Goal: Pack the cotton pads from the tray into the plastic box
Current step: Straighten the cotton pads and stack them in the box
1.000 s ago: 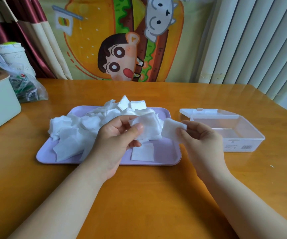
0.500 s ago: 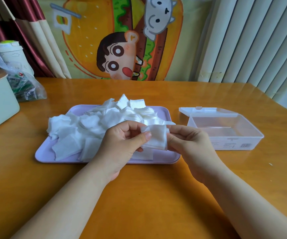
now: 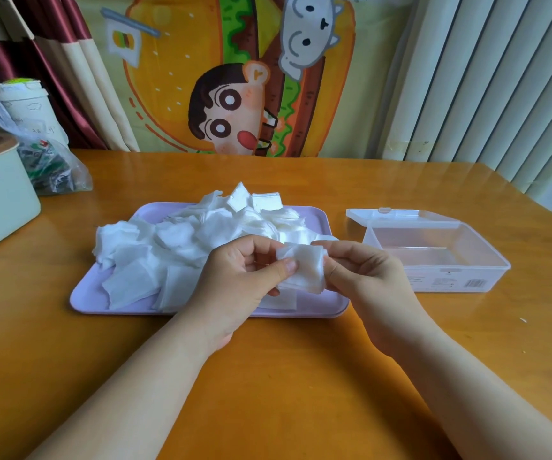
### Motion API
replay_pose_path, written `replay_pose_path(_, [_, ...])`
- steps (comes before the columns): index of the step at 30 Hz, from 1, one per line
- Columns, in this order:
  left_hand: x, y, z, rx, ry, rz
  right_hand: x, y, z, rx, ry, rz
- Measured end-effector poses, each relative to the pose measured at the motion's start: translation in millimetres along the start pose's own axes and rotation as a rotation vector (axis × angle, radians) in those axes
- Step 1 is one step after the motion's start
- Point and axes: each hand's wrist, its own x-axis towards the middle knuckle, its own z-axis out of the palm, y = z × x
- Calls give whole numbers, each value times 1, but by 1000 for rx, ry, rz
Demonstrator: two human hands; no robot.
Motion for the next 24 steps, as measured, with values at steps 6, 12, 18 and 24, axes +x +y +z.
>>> replay_pose_path(6, [-1, 0, 2, -6, 24, 12, 0, 3, -1, -14, -43, -20])
replay_pose_path(12, [0, 2, -4, -17, -80, -21, 3, 7, -2, 34, 79, -5])
replay_pose_path(18, [-1, 3, -2, 8, -116, -16, 2, 6, -3, 60, 77, 14])
replay_pose_path(24, [-1, 1, -3, -24, -139, -10, 4, 5, -4, 59, 129, 40])
